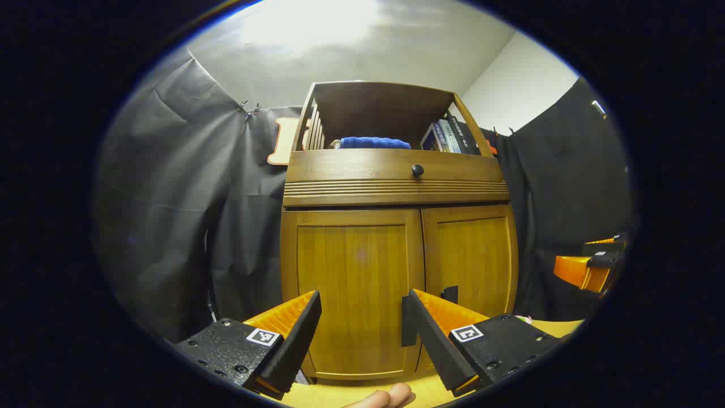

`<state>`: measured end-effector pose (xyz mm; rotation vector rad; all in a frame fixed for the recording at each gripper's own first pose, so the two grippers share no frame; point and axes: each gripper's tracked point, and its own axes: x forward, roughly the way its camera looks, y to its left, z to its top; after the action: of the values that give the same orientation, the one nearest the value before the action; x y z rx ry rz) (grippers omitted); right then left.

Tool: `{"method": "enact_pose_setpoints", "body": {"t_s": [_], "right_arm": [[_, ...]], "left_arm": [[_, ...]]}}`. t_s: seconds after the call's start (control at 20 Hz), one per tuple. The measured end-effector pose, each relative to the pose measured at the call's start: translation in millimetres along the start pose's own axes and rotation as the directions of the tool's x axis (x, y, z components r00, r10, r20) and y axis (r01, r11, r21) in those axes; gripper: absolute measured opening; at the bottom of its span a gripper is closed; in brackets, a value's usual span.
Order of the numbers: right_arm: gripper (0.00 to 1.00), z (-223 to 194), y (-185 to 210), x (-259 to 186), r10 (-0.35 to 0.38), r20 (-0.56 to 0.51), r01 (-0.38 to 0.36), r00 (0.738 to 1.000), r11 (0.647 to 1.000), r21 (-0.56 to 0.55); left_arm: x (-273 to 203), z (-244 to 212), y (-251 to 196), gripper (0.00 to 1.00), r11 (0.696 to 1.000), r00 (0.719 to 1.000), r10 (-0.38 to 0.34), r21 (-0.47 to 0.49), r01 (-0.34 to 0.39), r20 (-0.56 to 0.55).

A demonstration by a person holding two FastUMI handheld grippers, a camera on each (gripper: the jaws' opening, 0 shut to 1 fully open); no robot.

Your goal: Open the right door of the double-door shoe cabinet with the right hand, and open the left door with the left hand.

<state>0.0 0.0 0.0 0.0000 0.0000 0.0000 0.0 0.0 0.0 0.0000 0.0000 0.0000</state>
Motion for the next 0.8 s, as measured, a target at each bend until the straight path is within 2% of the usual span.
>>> {"method": "enact_pose_setpoints", "body": {"t_s": [0.1,0.15,0.3,0.4,0.5,0.8], "right_arm": [[0.99,2,-1,0,-0.004,0.003,0.004,1.000,1.000,0.001],[0.99,3,-2,0,-0.006,0.004,0.006,1.000,1.000,0.001],[0.99,4,-1,1,-0.004,0.007,0.004,1.000,1.000,-0.003],[1.00,3,0,2,-0.005,0.007,0.005,1.000,1.000,-0.021],[1.00,2,1,3,-0.001,0.004,0.001,1.000,1.000,-0.030],[0.99,0,5,8,-0.005,0.011,0.005,1.000,0.999,-0.036]], "left_arm": [[3,0,3,0.94,1.000,1.000,0.002,-0.005,-0.002,-0.002],[4,1,6,0.97,1.000,1.000,0.011,-0.017,-0.011,-0.002],[5,3,14,0.97,0.998,1.000,0.020,-0.061,-0.020,-0.006],[4,4,13,0.94,0.997,1.000,0.013,-0.077,-0.013,-0.005],[1,5,12,0.86,0.997,1.000,-0.001,-0.076,0.000,-0.007],[2,5,17,0.86,0.999,1.000,0.018,-0.047,-0.018,0.003]]}}
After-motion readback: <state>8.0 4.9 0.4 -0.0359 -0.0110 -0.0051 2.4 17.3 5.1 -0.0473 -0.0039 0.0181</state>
